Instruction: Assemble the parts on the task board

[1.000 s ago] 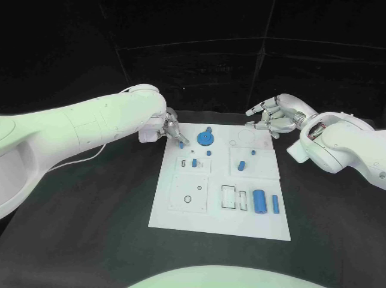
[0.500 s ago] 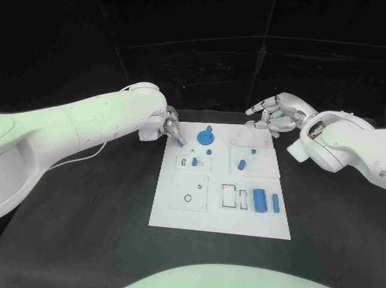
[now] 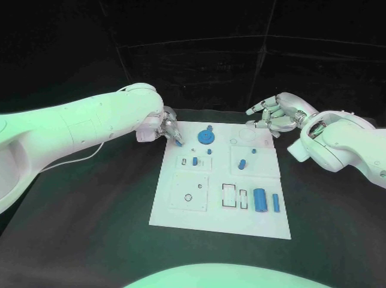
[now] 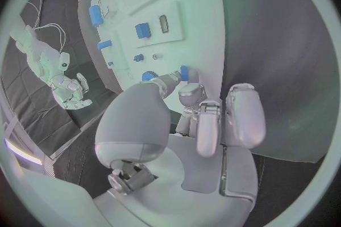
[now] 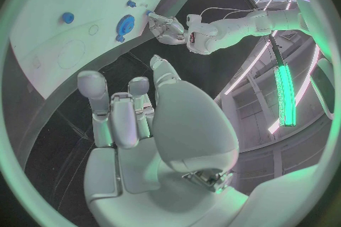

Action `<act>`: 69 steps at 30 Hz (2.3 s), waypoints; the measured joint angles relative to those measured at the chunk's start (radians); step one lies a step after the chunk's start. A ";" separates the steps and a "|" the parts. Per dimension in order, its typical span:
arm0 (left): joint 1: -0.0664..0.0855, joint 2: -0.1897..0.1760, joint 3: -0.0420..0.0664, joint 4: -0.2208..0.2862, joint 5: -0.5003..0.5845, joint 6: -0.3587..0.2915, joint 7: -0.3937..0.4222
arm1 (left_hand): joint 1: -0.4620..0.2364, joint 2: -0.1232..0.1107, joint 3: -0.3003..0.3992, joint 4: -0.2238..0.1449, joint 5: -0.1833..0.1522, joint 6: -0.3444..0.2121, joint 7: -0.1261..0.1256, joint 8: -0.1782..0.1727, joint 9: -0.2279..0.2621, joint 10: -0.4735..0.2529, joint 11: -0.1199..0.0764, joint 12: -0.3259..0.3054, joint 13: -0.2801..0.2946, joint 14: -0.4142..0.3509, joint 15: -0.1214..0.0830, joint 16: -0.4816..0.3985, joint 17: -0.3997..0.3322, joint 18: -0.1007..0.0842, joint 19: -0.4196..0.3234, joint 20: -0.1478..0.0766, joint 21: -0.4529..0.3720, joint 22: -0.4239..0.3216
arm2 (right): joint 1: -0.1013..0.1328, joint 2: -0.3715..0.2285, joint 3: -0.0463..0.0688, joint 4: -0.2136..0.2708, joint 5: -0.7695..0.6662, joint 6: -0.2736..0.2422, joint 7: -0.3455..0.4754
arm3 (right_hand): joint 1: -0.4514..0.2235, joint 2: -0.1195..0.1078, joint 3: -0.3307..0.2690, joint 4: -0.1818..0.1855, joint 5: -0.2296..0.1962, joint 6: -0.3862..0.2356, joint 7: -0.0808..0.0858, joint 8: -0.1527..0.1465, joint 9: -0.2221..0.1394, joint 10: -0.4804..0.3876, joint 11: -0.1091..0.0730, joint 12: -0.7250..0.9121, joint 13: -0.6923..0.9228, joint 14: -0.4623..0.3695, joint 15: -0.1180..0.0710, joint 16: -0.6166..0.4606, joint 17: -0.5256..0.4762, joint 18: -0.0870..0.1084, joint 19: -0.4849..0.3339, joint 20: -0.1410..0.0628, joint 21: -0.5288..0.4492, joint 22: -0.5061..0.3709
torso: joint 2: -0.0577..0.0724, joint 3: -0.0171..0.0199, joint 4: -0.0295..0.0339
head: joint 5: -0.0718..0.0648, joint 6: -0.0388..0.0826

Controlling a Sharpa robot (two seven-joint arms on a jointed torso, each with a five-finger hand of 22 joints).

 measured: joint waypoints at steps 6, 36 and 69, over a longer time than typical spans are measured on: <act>0.004 -0.064 0.000 0.079 0.031 -0.046 0.001 | -0.027 -0.013 0.036 -0.017 0.022 0.001 0.001 0.017 0.005 0.005 -0.005 0.005 0.001 0.000 0.000 0.000 0.000 0.000 0.000 0.000 0.000 0.001 | 0.000 -0.001 0.000 0.000 0.000 0.001 0.000 | 0.000 0.000 0.000 0.000 0.000 0.000 0.000 0.000 0.000 0.000 0.000 0.000 0.000 0.000 0.000 0.000 0.000 0.000 0.000 0.000 0.000 0.000 | -0.001 0.0007 0.0012 | 0.002 0.001; -0.020 -0.193 -0.042 0.386 0.059 -0.267 -0.009 | -0.081 -0.048 0.097 -0.045 0.077 0.005 -0.002 0.058 0.017 0.009 -0.009 -0.010 -0.034 0.000 0.000 0.000 0.000 0.000 0.000 0.000 -0.004 0.001 | 0.000 -0.001 0.000 -0.005 0.000 0.001 0.000 | 0.000 0.000 0.000 0.000 0.000 0.000 0.000 0.000 0.000 0.000 0.000 0.000 0.001 0.000 0.000 0.000 0.000 0.000 0.000 0.000 0.000 0.000 | -0.001 -0.0009 0.0008 | 0.017 0.001; -0.023 -0.195 -0.042 0.399 -0.017 -0.197 -0.038 | -0.097 -0.063 0.121 -0.069 0.093 0.010 -0.004 0.069 0.018 0.014 -0.014 -0.010 -0.025 0.000 0.000 0.000 0.000 0.000 0.000 0.000 -0.004 0.006 | 0.000 -0.001 0.000 -0.004 0.000 0.001 0.006 | 0.000 0.000 0.000 0.000 0.004 0.000 0.000 0.000 0.000 0.000 0.000 0.000 0.001 0.000 0.000 0.000 0.001 0.000 0.000 0.000 0.000 0.000 | -0.001 0.0003 0.0000 | 0.022 -0.003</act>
